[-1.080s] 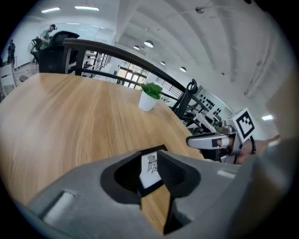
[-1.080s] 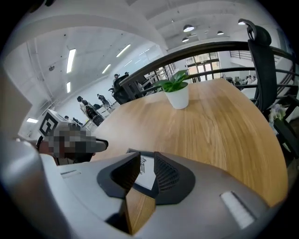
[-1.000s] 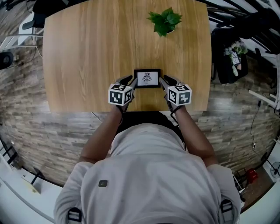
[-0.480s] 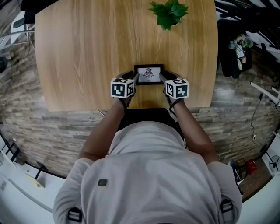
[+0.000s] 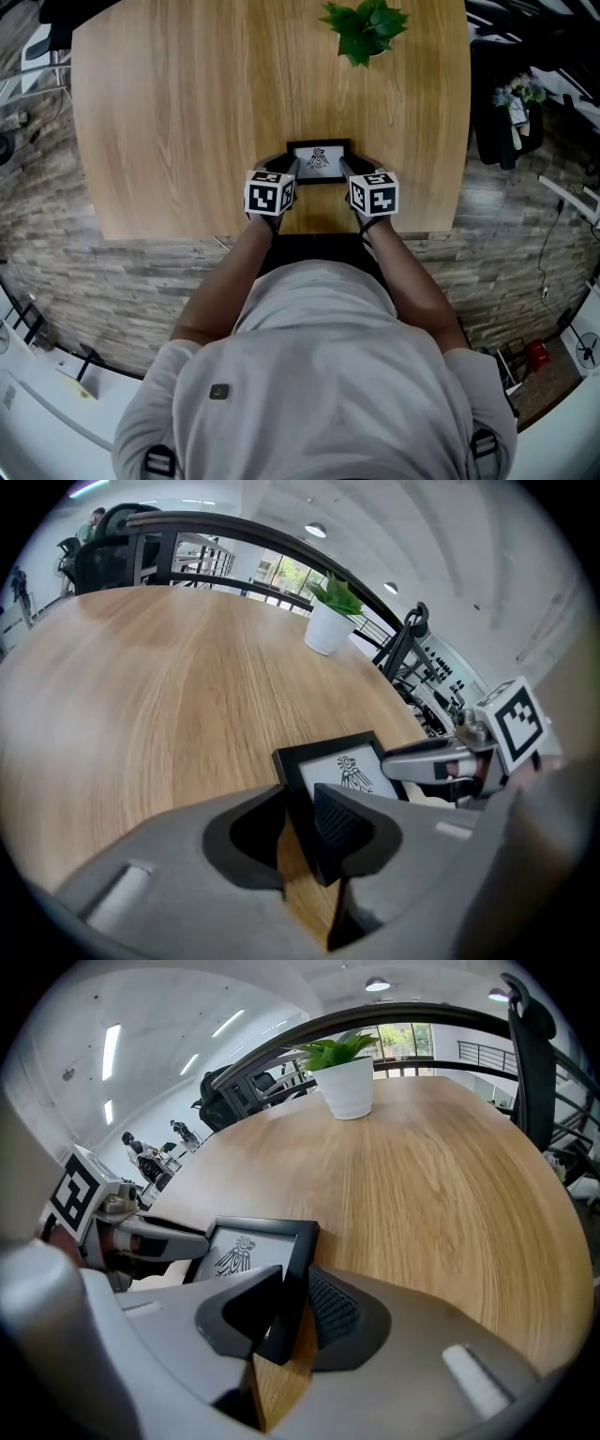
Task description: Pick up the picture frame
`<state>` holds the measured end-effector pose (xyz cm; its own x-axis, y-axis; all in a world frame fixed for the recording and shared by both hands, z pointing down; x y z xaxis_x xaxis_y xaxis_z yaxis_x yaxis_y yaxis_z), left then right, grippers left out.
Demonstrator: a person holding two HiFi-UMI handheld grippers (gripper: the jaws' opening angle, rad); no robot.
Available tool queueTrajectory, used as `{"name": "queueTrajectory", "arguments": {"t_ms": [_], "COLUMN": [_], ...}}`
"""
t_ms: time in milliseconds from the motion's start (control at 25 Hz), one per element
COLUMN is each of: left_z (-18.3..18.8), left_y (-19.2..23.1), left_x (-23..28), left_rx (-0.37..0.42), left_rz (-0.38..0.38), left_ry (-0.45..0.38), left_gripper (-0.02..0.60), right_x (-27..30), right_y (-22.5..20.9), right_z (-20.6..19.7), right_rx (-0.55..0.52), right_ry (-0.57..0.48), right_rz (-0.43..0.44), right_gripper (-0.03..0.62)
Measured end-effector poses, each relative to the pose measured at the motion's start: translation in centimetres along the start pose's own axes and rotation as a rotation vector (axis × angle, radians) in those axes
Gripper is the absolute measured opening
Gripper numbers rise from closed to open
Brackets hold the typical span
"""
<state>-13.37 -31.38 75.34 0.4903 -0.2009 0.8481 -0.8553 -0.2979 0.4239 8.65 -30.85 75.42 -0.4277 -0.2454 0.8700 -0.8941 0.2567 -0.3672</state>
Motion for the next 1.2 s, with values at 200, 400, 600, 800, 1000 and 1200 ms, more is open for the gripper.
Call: {"name": "queueTrajectory", "arguments": {"t_ms": [200, 400, 600, 800, 1000, 1200], "left_z": [-0.2, -0.2, -0.3, 0.1, 0.1, 0.6], "left_y": [0.0, -1.4, -3.4, -5.8, -8.7, -11.7], "left_x": [0.0, -1.6, -3.5, -5.8, -8.4, -10.9], "left_rx": [-0.015, -0.008, 0.004, 0.030, 0.062, 0.091], "left_rz": [0.005, 0.009, 0.017, 0.032, 0.049, 0.079], "left_ry": [-0.019, -0.069, -0.139, -0.216, -0.284, -0.371], "left_gripper": [0.093, 0.089, 0.086, 0.086, 0.085, 0.084], "right_x": [-0.2, -2.3, -5.0, -8.1, -11.8, -15.5], "right_y": [0.1, 0.6, 0.9, 1.2, 1.5, 1.6], "right_z": [-0.2, -0.2, -0.5, -0.3, -0.5, -0.2], "right_rx": [0.014, -0.010, -0.030, -0.055, -0.084, -0.122], "right_ry": [-0.021, -0.082, -0.151, -0.217, -0.290, -0.379], "right_rz": [-0.006, -0.019, -0.021, -0.012, -0.007, 0.004], "right_gripper": [0.095, 0.091, 0.091, 0.091, 0.091, 0.091]}}
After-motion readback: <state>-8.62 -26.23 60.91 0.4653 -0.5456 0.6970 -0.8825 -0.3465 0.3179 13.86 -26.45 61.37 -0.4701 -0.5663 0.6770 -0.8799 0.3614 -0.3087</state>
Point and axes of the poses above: the fingertips, and each gripper's own axes: x forward along the fingers, y to its left, z out of its top, the point moved 10 cm from there along -x, backward along the fingers, and after that the axes turned 3 degrees about y, right-handed, at the moved point
